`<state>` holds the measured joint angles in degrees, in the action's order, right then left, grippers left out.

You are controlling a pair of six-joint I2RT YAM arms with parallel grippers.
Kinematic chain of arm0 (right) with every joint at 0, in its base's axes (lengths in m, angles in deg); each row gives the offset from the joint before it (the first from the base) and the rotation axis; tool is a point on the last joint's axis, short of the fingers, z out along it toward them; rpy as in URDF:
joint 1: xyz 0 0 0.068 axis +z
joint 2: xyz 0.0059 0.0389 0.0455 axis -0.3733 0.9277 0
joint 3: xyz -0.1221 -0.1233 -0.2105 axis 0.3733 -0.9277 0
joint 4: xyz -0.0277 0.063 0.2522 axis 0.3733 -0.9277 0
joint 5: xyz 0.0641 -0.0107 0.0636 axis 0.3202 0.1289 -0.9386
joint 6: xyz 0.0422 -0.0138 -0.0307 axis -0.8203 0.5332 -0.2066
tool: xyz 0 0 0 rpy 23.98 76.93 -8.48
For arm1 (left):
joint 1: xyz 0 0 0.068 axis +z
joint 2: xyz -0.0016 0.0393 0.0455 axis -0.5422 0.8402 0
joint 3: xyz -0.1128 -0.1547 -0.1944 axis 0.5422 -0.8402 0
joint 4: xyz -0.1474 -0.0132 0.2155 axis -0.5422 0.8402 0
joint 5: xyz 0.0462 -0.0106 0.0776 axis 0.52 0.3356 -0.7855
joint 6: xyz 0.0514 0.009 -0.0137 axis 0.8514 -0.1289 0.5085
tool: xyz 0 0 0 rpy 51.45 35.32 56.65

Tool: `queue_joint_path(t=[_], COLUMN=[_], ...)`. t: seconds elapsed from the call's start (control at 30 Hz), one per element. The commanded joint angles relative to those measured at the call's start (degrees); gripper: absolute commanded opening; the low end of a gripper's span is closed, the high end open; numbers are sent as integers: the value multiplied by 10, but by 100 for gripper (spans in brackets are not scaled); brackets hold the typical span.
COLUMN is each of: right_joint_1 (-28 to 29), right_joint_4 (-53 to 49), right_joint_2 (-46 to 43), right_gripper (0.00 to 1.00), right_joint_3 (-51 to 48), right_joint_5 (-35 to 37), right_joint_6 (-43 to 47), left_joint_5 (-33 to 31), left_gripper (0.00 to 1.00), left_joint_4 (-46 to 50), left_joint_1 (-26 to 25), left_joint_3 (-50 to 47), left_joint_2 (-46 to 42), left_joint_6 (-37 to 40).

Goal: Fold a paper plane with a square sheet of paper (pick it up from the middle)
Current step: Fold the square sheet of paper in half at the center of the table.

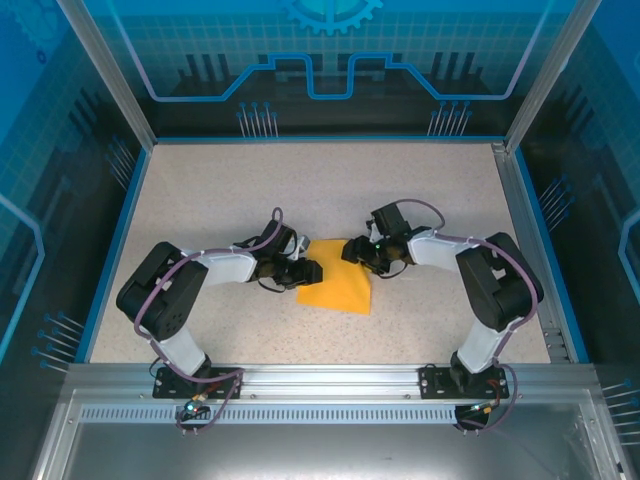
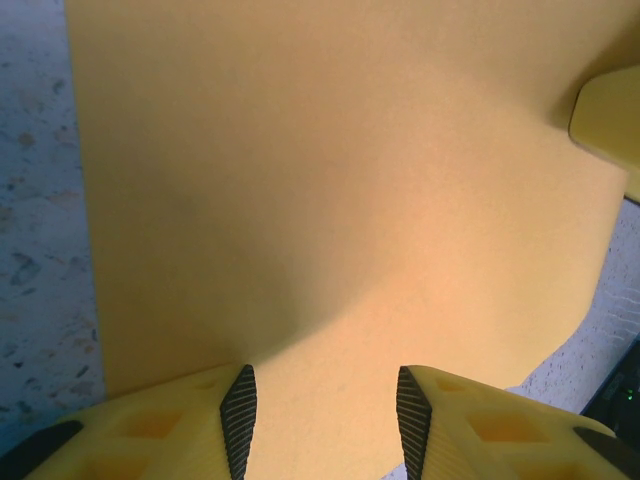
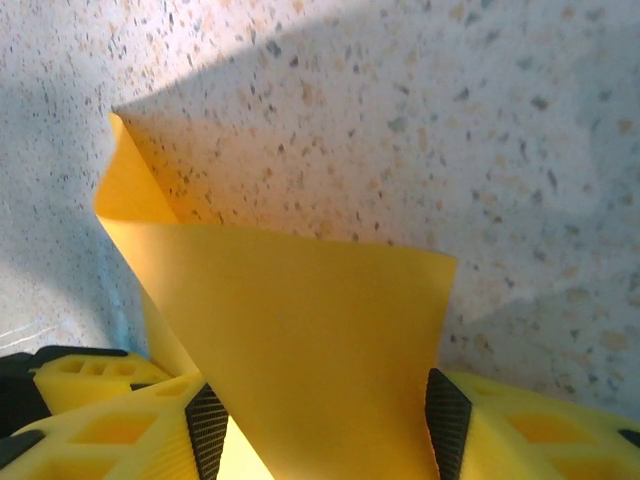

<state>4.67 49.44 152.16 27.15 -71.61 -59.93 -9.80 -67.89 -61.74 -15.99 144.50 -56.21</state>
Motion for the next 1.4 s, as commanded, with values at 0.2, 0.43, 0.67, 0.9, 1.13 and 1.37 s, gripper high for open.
queue_joint_path(t=[0.2,0.43,0.67,0.9,1.13,1.37], right_joint_1=[-5,-30,-59,-62,-62,-64], right_joint_4=[59,20,-10,-34,-43,-33], right_joint_2=[-98,-63,-9,-3,-19,-23], right_gripper=[64,63,46,26,20,9], right_joint_3=[-90,-34,19,38,35,31], right_joint_5=[-54,-44,-60,-64,-60,-75], right_joint_6=[-46,-3,29,39,29,0], left_joint_5=[6,3,6,-54,-194,-319], left_gripper=[46,45,46,58,70,78], left_joint_4=[16,26,34,105,199,265], left_joint_1=[-3,-5,-9,-63,-176,-272], left_joint_3=[9,13,22,72,149,230], left_joint_2=[16,16,1,-55,-64,0], left_joint_6=[15,21,29,48,38,22])
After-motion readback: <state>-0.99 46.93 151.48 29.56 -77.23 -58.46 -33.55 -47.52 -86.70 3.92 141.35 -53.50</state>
